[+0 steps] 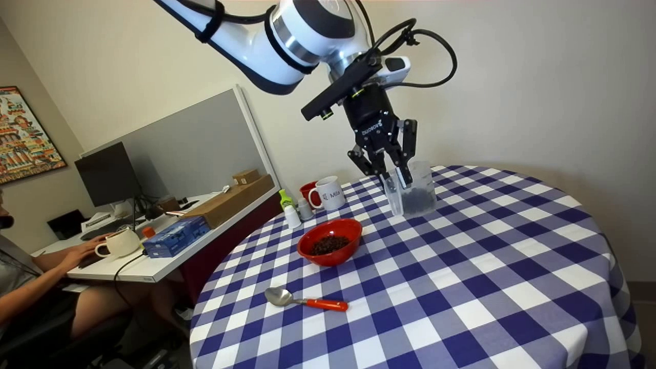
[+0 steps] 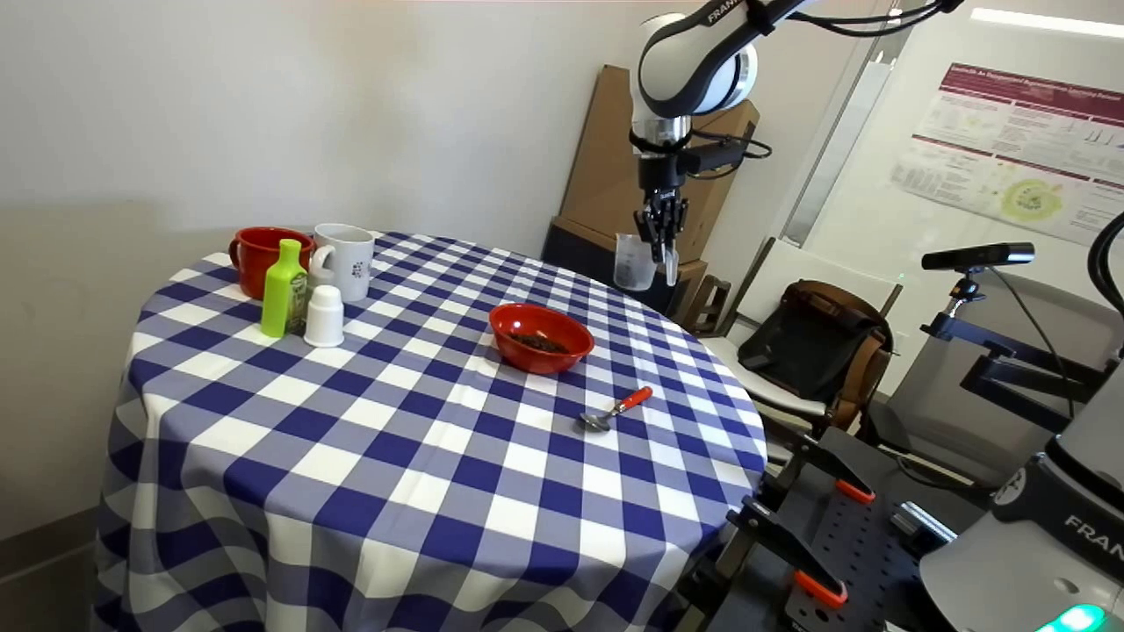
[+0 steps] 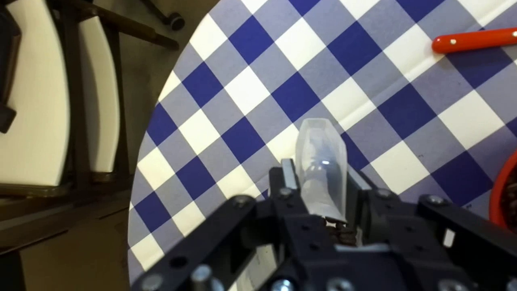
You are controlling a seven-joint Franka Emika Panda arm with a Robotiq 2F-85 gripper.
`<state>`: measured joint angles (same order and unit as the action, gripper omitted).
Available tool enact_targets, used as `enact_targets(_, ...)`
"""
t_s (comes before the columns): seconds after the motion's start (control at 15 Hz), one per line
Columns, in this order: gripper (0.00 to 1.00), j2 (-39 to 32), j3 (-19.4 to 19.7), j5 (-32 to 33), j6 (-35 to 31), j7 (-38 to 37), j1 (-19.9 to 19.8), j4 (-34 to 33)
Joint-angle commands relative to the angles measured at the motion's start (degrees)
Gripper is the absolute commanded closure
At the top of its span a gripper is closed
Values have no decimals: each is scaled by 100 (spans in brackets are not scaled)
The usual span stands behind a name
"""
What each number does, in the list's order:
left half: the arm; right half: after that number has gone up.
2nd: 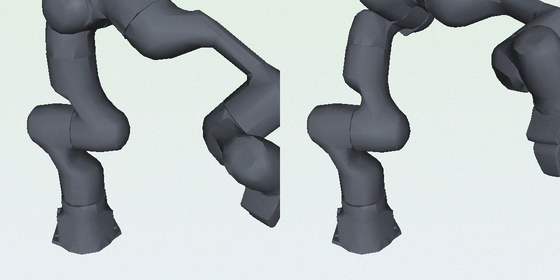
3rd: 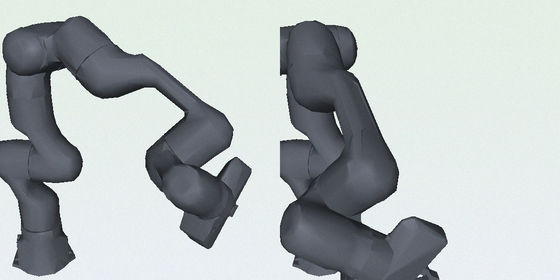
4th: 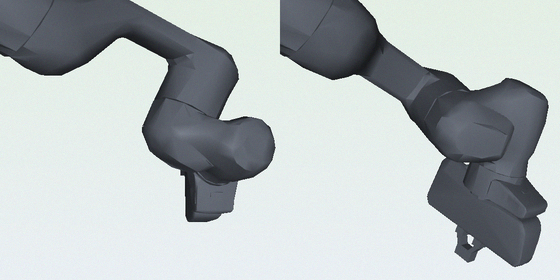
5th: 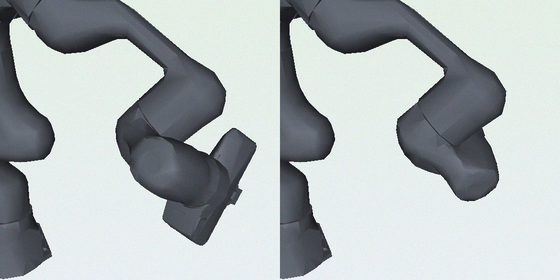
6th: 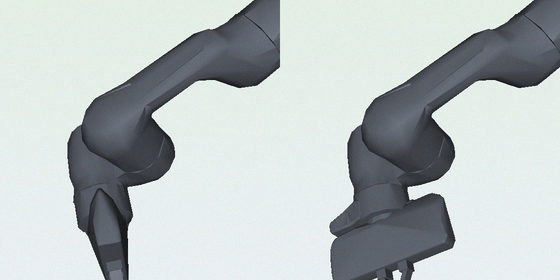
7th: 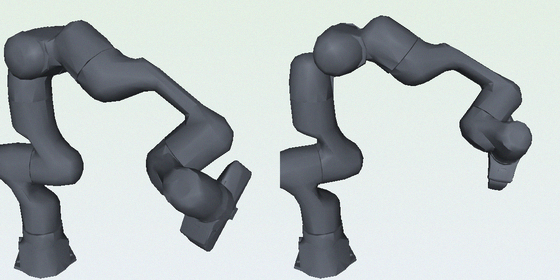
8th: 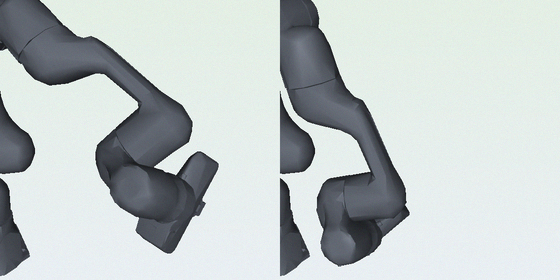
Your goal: Pour some of the things in the jug into the bowl
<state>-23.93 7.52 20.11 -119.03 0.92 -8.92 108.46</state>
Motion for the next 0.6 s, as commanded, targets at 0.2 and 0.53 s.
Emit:
enact_targets(0.2, 91, 314, -260, 462, -40, 872, 413, 826)
enact_targets(0.53, 90, 546, -458, 601, -12, 1907, 480, 1193)
